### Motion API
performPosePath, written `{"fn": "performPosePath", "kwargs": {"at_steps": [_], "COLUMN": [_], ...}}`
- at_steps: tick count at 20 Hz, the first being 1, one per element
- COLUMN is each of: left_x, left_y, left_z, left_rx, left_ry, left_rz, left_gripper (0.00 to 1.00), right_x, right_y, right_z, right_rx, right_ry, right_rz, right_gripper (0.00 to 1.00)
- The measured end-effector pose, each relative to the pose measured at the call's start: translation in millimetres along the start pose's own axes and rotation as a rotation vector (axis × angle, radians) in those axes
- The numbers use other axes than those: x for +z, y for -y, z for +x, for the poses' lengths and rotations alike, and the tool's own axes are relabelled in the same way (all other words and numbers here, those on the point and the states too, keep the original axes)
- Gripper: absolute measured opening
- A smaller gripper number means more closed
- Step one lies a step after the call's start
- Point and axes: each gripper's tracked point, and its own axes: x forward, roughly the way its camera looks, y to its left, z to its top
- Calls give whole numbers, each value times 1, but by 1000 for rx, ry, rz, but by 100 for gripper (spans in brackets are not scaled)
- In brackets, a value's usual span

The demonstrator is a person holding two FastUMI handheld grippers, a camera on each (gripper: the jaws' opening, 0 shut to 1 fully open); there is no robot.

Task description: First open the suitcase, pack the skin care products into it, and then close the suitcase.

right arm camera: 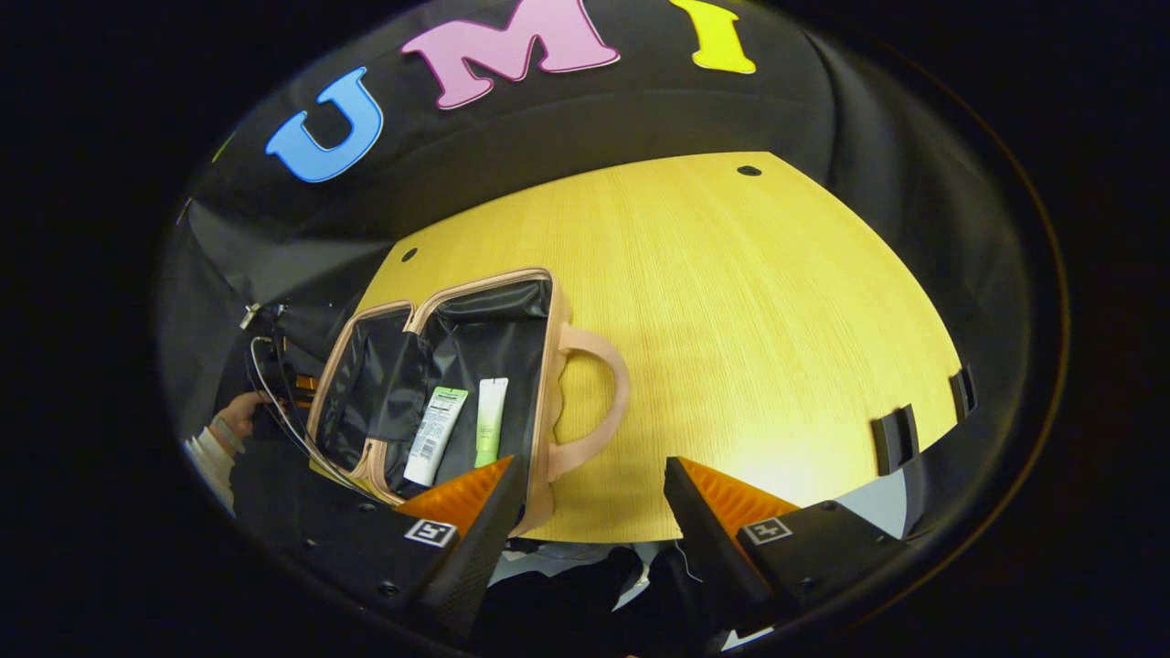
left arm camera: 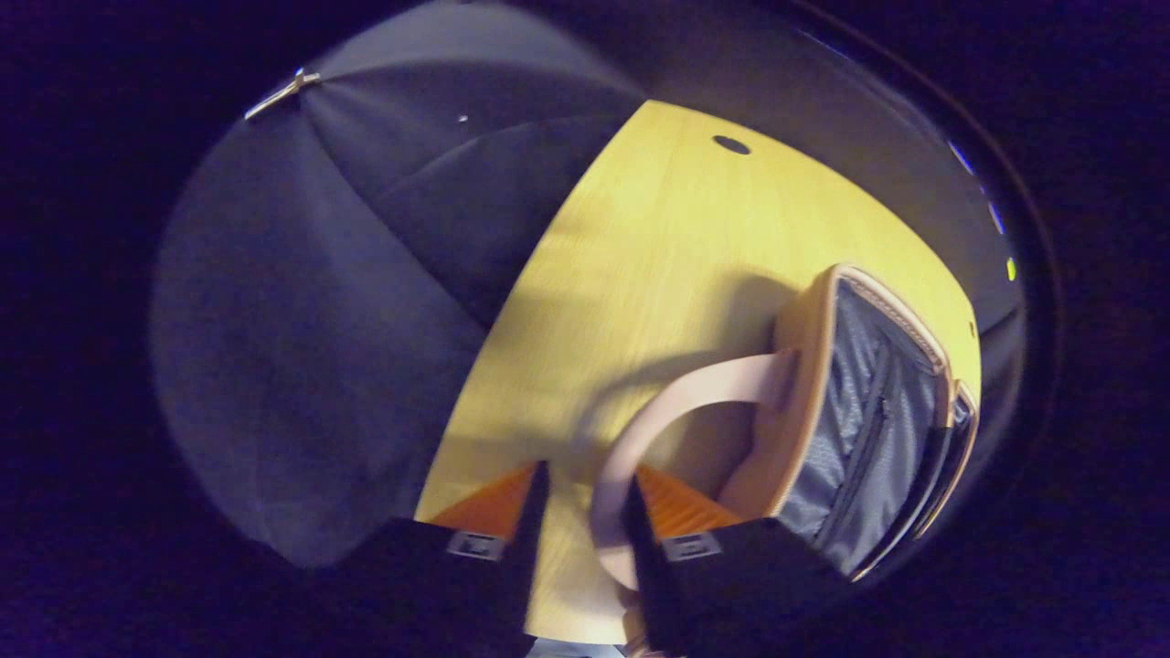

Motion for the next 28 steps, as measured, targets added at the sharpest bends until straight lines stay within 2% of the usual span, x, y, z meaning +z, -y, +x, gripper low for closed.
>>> {"fn": "performPosePath", "kwargs": {"at_steps": [1, 3, 4, 5, 9, 11, 12, 13, 15, 18, 19, 21, 22, 24, 26, 28], "left_x": [-6, 1, 4, 6, 29, 34, 35, 36, 31, 18, 12, -3, -11, -32, -57, -82], "left_y": [0, 0, 5, 12, 33, 54, 68, 84, 122, 206, 231, 285, 313, 385, 451, 496], "left_z": [9, -2, -10, -23, -95, -150, -178, -205, -251, -315, -324, -337, -340, -338, -320, -283], "left_rx": [13, 7, -15, -42, -85, -108, -125, -140, -171, -309, -333, -333, -341, -404, -483, -480], "left_ry": [-26, 12, 32, 51, 176, 265, 309, 350, 398, 466, 484, 513, 525, 529, 473, 425], "left_rz": [0, 12, 19, 25, 121, 178, 207, 233, 252, 244, 267, 347, 393, 458, 480, 460], "left_gripper": [18, 14, 13, 13, 10, 12, 7, 7, 7, 7, 7, 7, 7, 7, 7, 7], "right_x": [0, 5, 9, 16, 27, 28, 29, 31, 34, 45, 51, 62, 67, 72, 70, 65], "right_y": [1, 1, 0, -1, 0, 7, 11, 17, 32, 51, 60, 75, 83, 99, 121, 143], "right_z": [0, 0, -1, -2, -8, -11, -14, -15, -19, -32, -37, -48, -55, -67, -78, -92], "right_rx": [7, 17, 24, 33, 76, 100, 113, 123, 135, 167, 169, 179, 185, 185, 169, 142], "right_ry": [-1, 3, 11, 31, 68, 70, 73, 84, 90, 104, 120, 152, 167, 187, 196, 204], "right_rz": [3, -6, -8, -6, -9, -24, -30, -36, -46, -55, -60, -33, -11, 23, 33, 40], "right_gripper": [95, 95, 84, 96, 95, 95, 95, 95, 95, 96, 95, 95, 95, 95, 95, 95]}}
